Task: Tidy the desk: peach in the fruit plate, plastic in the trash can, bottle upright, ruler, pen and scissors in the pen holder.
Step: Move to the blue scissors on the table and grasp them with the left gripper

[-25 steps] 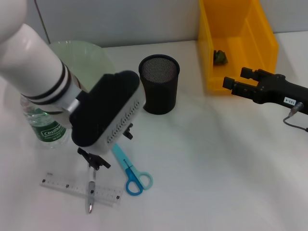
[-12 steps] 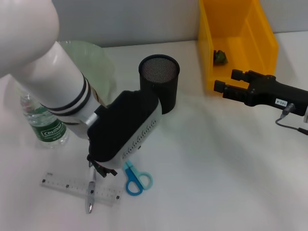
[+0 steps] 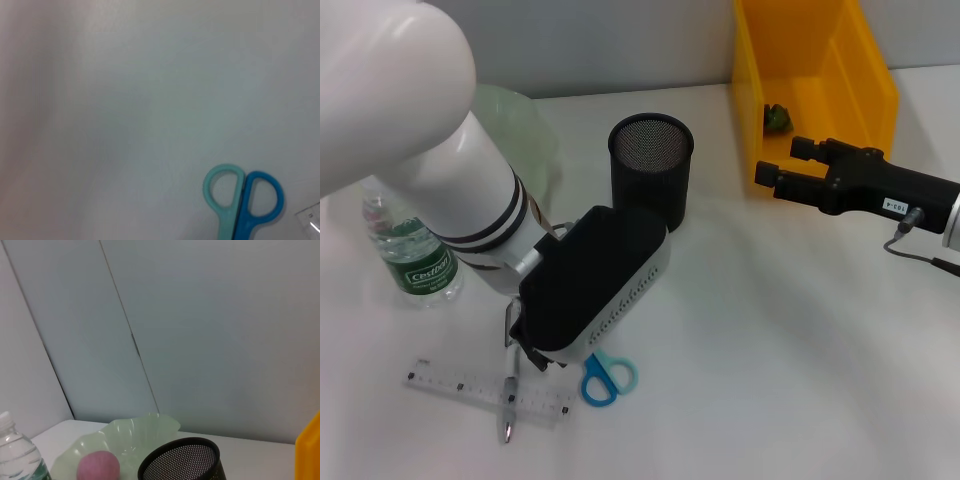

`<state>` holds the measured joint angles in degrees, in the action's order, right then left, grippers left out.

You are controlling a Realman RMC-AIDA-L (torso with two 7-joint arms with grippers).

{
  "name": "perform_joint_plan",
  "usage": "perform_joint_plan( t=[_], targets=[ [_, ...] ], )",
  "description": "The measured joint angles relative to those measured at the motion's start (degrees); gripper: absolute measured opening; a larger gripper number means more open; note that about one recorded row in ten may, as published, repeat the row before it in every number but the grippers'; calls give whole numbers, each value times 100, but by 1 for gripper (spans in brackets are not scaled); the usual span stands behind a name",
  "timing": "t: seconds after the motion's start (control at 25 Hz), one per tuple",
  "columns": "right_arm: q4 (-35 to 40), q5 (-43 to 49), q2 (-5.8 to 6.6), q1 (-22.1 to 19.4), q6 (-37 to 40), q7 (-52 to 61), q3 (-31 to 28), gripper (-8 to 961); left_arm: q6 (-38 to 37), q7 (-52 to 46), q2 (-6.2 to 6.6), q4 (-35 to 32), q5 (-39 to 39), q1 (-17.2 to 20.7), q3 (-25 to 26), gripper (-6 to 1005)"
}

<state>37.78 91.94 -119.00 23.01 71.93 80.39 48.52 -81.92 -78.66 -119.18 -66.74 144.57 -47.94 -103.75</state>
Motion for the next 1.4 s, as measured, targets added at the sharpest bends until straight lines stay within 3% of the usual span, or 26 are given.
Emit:
perform_joint_plan(
  t=[1.4],
  targets=[
    [-202, -31, 0, 335, -31, -6, 140, 815, 520, 209, 0, 488, -303, 36, -242, 794]
  ],
)
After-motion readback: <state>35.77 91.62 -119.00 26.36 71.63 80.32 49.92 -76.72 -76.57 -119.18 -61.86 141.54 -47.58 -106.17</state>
